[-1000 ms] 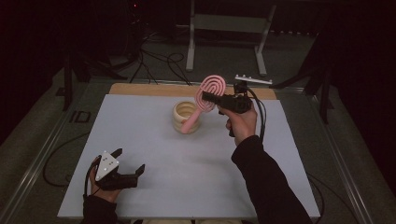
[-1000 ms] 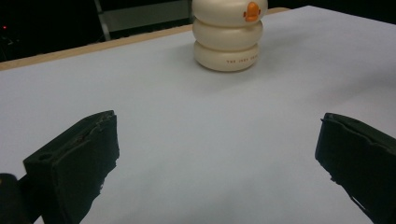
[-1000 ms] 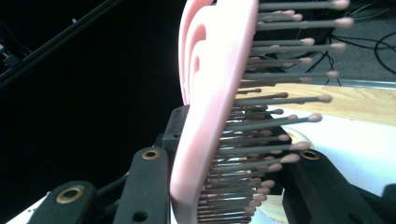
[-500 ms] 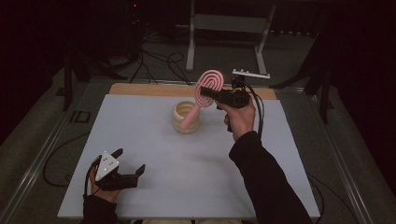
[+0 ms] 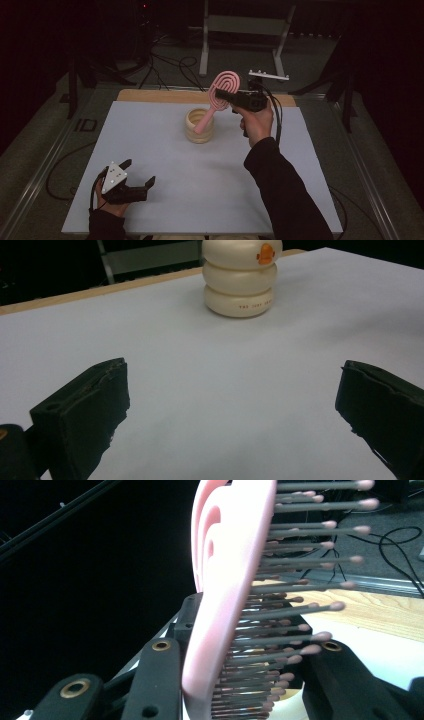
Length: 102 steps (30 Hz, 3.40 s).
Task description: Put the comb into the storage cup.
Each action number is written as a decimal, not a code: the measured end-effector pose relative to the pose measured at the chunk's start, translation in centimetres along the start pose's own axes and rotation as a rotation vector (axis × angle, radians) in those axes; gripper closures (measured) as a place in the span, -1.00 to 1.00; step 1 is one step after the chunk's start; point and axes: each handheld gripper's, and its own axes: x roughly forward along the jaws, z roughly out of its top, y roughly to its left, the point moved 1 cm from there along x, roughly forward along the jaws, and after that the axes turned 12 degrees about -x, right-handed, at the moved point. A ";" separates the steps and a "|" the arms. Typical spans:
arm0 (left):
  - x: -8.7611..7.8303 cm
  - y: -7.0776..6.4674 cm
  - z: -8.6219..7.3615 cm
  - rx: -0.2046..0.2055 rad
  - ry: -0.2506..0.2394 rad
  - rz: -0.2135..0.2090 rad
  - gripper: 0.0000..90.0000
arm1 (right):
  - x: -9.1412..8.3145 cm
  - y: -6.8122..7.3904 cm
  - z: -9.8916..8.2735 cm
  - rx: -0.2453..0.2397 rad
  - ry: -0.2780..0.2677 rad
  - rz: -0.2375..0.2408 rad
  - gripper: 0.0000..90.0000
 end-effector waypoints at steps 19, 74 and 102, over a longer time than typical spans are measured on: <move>0.0 0.1 0.0 -0.002 -0.001 0.002 -0.96 | 0.5 -0.6 0.7 -0.004 0.003 -0.033 0.42; -0.1 0.2 0.0 -0.017 0.004 0.010 -0.97 | 2.0 -2.8 1.1 0.029 -0.013 -0.115 0.41; -0.2 0.2 0.1 -0.015 0.000 0.017 -0.97 | 3.1 -3.4 0.7 0.020 -0.013 -0.181 0.41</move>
